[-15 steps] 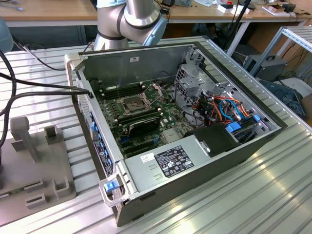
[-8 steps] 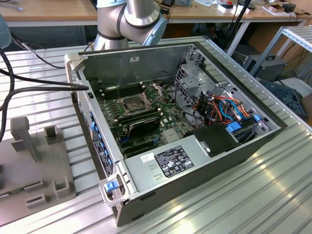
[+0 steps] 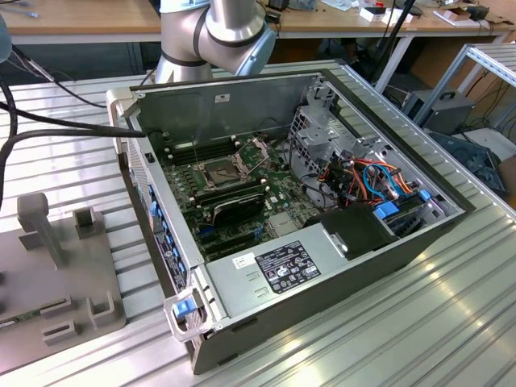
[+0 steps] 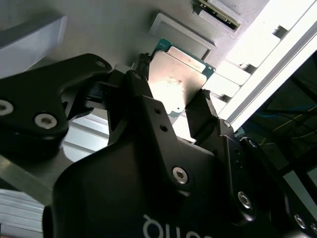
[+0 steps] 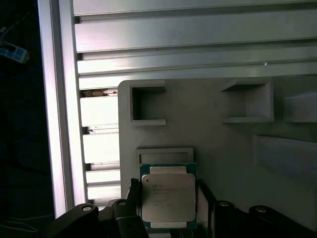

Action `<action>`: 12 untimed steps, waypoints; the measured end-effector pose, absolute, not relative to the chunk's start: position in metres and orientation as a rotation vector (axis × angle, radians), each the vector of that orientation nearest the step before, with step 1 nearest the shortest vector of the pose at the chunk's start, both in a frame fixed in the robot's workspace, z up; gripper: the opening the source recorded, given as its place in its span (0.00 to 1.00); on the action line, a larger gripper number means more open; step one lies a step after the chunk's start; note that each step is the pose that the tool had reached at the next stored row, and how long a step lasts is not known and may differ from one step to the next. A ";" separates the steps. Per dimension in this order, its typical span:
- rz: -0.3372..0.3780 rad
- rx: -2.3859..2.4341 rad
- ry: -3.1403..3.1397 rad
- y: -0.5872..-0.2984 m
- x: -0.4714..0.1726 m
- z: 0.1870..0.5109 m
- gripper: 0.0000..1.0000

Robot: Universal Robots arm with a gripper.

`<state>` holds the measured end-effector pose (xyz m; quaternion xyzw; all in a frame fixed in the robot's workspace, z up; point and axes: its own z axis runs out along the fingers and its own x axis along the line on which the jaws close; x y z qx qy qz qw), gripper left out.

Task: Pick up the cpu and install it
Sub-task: 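Pick up the cpu and move it towards the insertion slot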

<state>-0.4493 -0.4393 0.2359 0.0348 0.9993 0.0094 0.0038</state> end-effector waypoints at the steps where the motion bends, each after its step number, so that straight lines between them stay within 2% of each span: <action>1: 0.030 0.109 3.132 -0.439 -0.449 0.238 0.55; 12: 0.030 0.109 3.132 -0.439 -0.449 0.267 0.55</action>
